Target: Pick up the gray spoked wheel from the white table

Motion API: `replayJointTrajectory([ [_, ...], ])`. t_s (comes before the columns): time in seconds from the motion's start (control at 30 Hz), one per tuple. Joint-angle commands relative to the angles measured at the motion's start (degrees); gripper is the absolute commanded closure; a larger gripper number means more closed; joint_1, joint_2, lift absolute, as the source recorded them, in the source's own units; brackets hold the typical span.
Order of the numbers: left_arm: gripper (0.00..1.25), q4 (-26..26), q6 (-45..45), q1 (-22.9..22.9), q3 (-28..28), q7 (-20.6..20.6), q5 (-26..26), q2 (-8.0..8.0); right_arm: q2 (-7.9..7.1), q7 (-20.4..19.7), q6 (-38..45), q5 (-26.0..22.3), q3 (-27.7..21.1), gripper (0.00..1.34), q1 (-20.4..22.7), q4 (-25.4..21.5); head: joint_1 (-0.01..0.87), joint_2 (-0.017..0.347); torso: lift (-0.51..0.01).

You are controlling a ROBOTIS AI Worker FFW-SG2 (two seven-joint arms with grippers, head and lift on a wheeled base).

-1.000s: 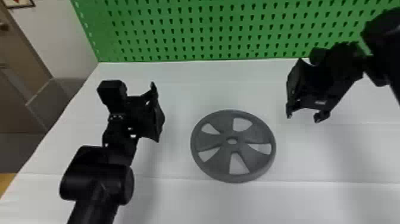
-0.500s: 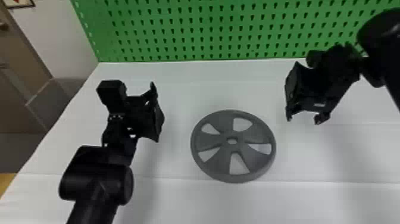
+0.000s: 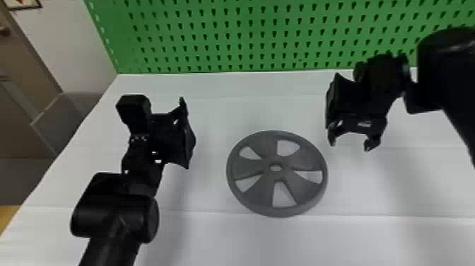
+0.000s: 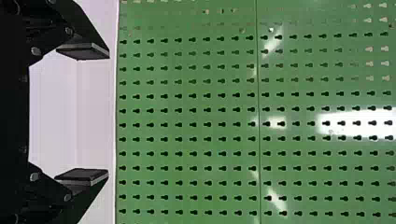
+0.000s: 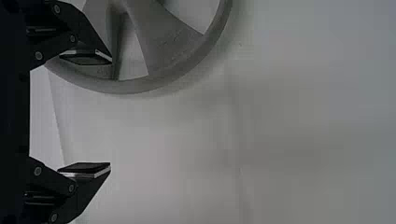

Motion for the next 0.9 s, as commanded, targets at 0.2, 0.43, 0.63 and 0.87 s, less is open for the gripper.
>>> replayJointTrajectory([
  [0.2, 0.36, 0.2, 0.0, 0.0, -0.1, 0.0, -0.3, 0.0, 1.34, -1.6, -5.6, -5.9, 3.0, 0.45, 0.1, 2.6, 0.779, 0.147, -0.064],
  [0.43, 0.36, 0.2, 0.0, -0.1, -0.1, 0.0, -0.5, 0.09, 2.04, -3.7, -9.1, -7.1, 3.8, 0.45, 0.0, 3.2, 0.779, 0.147, -0.064],
  [0.63, 0.36, 0.2, 0.0, 0.0, 0.0, 0.0, -0.4, 0.09, 2.39, -5.8, -10.6, -9.7, 4.3, 0.45, 0.3, 3.2, 0.779, 0.147, -0.064],
  [0.87, 0.36, 0.2, 0.0, 0.0, 0.1, 0.0, -0.4, 0.18, 2.57, -5.9, -12.1, -10.2, 6.9, 0.45, 0.3, 3.1, 0.779, 0.147, -0.064],
])
